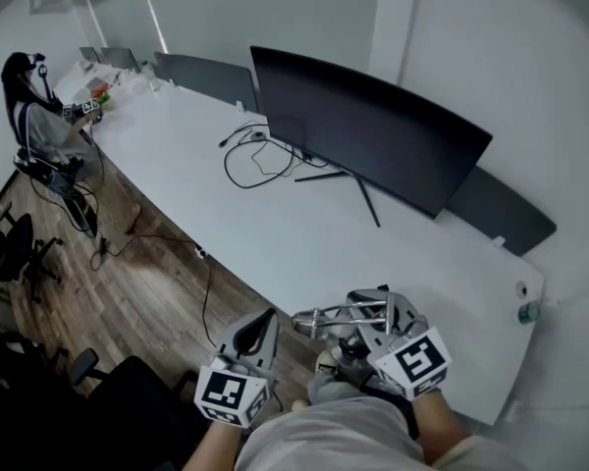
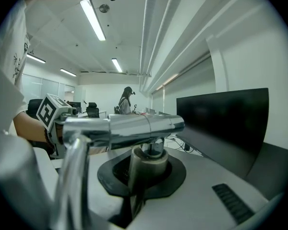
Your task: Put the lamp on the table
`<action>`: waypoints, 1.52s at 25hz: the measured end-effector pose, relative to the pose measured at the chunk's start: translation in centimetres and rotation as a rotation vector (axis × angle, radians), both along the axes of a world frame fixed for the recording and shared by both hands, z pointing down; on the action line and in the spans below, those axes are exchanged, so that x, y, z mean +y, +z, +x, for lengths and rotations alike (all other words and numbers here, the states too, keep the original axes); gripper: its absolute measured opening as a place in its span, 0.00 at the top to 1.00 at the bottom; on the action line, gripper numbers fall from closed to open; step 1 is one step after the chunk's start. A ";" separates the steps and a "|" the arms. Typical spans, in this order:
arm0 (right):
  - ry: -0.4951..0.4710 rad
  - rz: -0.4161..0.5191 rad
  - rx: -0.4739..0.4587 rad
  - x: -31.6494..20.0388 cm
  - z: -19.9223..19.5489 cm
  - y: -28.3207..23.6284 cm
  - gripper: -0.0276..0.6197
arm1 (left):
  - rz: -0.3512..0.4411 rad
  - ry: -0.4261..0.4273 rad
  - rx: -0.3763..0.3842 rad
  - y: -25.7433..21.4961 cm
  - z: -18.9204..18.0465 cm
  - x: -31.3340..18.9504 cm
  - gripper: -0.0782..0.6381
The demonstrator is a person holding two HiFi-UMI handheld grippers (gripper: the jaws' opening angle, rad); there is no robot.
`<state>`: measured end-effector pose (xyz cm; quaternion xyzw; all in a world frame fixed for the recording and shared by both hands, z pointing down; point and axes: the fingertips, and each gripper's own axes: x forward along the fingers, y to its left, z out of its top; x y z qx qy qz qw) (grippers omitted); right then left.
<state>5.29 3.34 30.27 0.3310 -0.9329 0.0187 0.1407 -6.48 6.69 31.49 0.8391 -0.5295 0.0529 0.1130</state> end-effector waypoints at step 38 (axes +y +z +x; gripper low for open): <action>0.160 -0.009 -0.020 -14.0 -1.2 -0.2 0.91 | 0.001 0.052 -0.010 -0.2 -3.4 -14.4 0.89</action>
